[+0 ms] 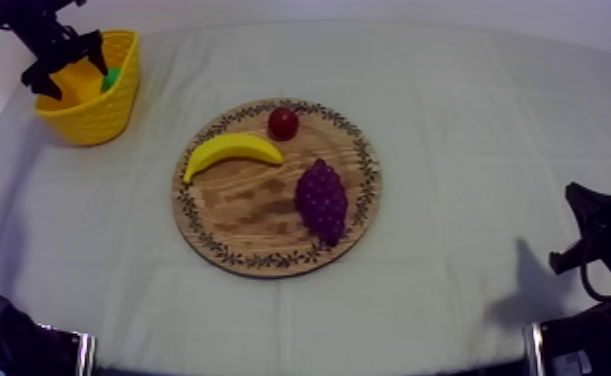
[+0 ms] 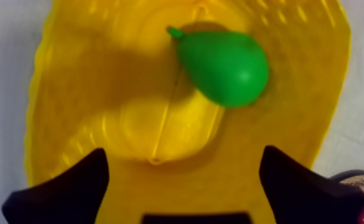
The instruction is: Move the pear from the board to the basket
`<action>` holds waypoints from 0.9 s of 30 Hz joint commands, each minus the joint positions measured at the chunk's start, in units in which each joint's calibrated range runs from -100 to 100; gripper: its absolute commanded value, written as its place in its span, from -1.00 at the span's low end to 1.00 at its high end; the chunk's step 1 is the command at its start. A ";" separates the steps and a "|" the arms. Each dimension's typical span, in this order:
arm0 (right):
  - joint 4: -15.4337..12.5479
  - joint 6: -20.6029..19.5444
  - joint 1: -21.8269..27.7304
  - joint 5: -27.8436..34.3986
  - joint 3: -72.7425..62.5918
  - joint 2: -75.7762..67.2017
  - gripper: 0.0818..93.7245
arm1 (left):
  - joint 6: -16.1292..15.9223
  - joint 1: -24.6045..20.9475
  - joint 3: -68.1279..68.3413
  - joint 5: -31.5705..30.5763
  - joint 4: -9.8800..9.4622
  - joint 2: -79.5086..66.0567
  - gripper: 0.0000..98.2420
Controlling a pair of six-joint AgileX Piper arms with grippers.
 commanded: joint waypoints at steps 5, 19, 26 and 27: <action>0.01 0.00 0.00 0.02 -0.02 -0.03 -1.00 | 0.30 0.95 0.21 2.29 -0.18 -4.38 0.93; 0.01 0.00 0.00 0.02 -0.02 -0.03 -1.00 | 1.56 1.45 3.63 9.15 -0.03 -19.50 0.81; 0.01 0.00 0.00 0.02 -0.02 -0.03 -1.00 | 1.32 0.82 12.39 7.23 1.30 -28.74 0.55; 0.01 0.00 0.00 0.02 -0.02 -0.03 -1.00 | 1.09 0.75 13.95 6.75 1.48 -30.11 0.53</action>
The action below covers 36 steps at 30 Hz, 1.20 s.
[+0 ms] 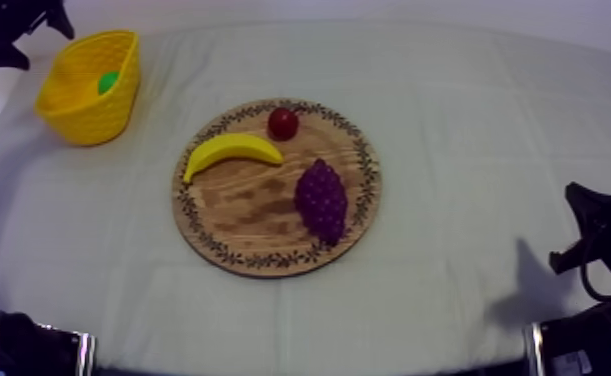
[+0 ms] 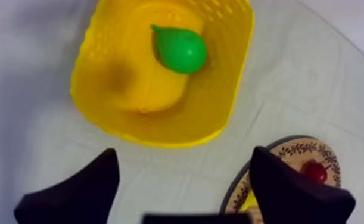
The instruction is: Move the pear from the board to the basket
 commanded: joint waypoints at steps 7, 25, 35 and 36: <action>0.01 0.00 0.00 0.02 -0.02 -0.03 -1.00 | -1.95 0.03 15.30 -5.80 1.94 -13.04 0.30; 0.01 0.00 0.00 0.02 -0.02 -0.03 -1.00 | -7.04 -2.16 47.09 -26.65 4.82 -36.68 -0.18; 0.01 0.00 0.00 0.02 -0.02 -0.03 -1.00 | -6.95 -2.18 58.51 -34.81 4.97 -47.97 -0.61; 0.01 0.00 0.00 0.02 -0.02 -0.03 -1.00 | -6.74 -2.14 59.65 -35.62 4.92 -49.18 -0.66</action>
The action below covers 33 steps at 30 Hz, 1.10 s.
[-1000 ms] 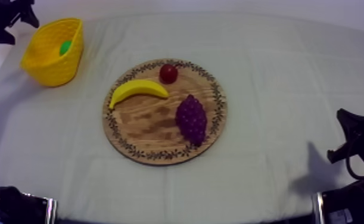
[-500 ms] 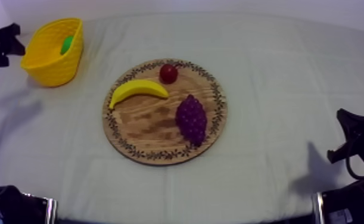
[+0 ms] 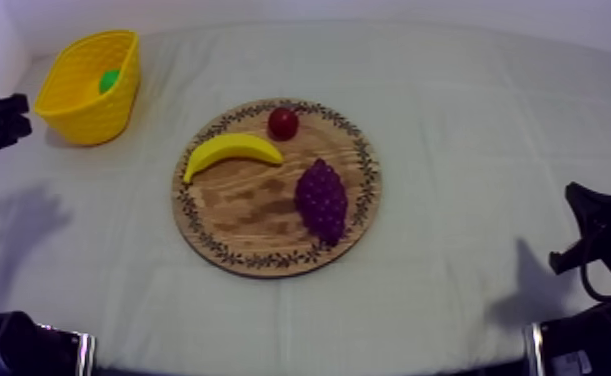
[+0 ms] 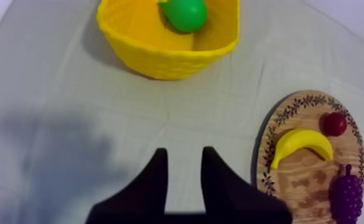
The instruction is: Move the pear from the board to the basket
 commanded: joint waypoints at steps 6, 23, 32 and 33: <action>0.01 0.00 0.00 0.02 -0.02 -0.03 -1.00 | 1.52 0.33 9.68 -6.88 -0.24 -10.43 -0.94; 0.01 0.00 0.00 0.02 -0.02 -0.03 -1.00 | -3.34 2.71 39.77 -28.19 -4.47 -39.29 -1.00; 0.01 0.00 0.00 0.02 -0.02 -0.03 -1.00 | 3.78 3.93 44.32 -25.29 -10.83 -49.21 -1.00; 0.01 0.00 0.00 0.02 -0.02 -0.03 -1.00 | 4.38 4.00 44.17 -24.34 -11.03 -50.13 -1.00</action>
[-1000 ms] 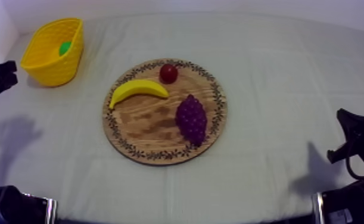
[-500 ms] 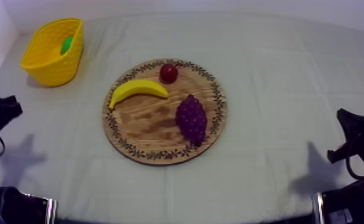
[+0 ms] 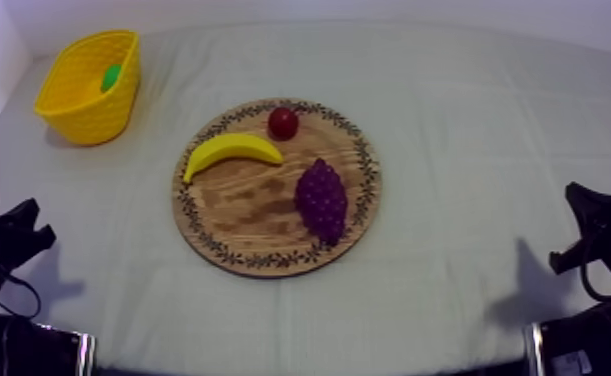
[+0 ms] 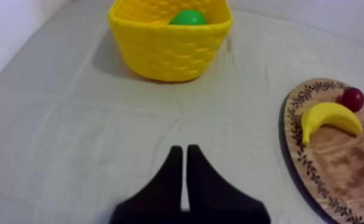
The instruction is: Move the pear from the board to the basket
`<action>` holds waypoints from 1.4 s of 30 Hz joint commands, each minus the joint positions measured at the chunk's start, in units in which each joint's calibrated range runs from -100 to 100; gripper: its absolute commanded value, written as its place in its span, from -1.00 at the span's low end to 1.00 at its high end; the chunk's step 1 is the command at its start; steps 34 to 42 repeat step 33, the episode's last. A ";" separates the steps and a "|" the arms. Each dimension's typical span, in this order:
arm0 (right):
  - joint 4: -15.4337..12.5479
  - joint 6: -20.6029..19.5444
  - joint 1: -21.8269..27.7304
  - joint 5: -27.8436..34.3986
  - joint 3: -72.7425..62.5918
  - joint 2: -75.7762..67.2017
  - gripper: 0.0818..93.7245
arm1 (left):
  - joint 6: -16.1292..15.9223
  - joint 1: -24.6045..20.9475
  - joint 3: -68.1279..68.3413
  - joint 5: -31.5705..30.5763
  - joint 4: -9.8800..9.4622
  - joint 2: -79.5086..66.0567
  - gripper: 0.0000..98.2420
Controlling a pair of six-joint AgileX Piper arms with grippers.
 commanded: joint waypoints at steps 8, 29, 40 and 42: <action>0.01 0.00 0.00 0.02 -0.02 -0.03 -1.00 | 4.89 0.83 -0.57 6.14 -0.53 -8.27 -1.00; 0.01 -0.03 0.00 0.02 -0.02 -0.03 -1.00 | 6.93 1.45 0.75 2.37 -0.65 -10.04 -1.00; 0.01 -0.05 0.00 0.02 -0.02 -0.03 -1.00 | 6.99 1.45 0.75 2.36 -0.65 -10.04 -1.00; 0.01 -0.05 0.00 0.02 -0.02 -0.03 -1.00 | 6.99 1.45 0.75 2.36 -0.65 -10.04 -1.00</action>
